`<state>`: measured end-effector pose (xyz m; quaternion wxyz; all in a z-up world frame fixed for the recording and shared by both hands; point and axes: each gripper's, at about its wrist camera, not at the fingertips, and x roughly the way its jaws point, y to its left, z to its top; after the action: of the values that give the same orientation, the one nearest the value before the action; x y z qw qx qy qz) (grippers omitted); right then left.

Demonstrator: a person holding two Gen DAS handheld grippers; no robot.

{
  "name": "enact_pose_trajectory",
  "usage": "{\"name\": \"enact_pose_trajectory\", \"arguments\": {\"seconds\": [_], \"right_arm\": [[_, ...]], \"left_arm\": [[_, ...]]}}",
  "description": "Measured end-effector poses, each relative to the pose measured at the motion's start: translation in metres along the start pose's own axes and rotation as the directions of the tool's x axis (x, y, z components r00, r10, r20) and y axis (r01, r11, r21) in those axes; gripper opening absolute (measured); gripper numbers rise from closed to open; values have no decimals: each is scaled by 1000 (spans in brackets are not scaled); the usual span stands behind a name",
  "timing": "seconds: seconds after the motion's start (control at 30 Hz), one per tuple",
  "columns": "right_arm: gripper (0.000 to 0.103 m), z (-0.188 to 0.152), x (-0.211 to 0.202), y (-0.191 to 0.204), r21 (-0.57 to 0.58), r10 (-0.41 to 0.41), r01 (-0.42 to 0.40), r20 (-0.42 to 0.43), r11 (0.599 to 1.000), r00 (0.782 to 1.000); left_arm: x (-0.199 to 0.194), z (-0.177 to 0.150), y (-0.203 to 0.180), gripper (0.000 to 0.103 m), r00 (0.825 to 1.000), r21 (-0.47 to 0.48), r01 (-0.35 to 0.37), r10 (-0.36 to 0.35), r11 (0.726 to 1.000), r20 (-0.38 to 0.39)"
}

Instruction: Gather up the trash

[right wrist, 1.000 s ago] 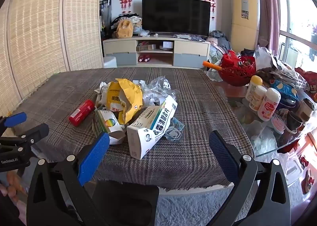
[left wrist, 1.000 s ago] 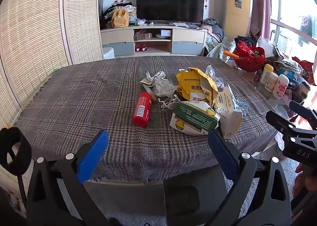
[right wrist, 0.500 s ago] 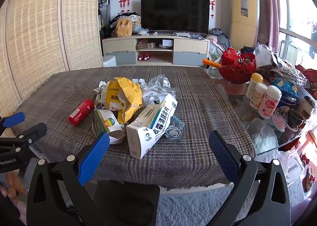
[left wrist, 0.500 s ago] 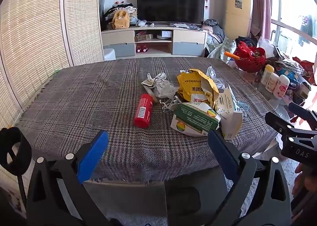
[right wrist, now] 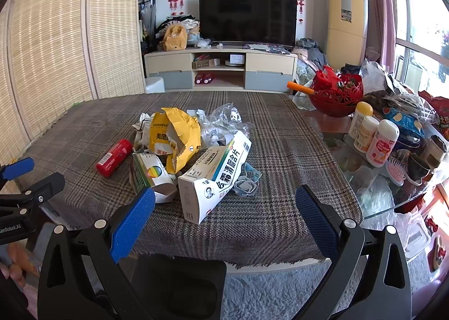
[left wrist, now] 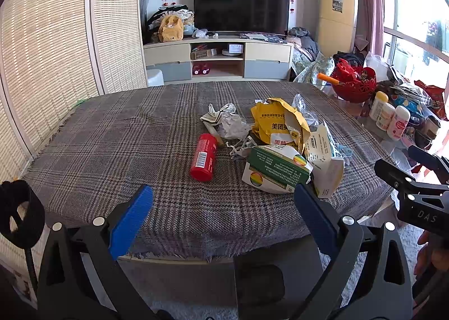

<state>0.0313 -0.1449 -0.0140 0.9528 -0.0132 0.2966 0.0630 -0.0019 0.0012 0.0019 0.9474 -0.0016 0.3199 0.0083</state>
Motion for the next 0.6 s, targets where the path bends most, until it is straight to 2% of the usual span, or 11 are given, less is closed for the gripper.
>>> {"name": "enact_pose_trajectory", "arguments": {"seconds": [0.6], "right_arm": [[100, -1, -1, -2, 8, -2, 2, -3, 1000, 1000]], "left_arm": [[0, 0, 0, 95, 1000, 1, 0, 0, 1000, -1]]}}
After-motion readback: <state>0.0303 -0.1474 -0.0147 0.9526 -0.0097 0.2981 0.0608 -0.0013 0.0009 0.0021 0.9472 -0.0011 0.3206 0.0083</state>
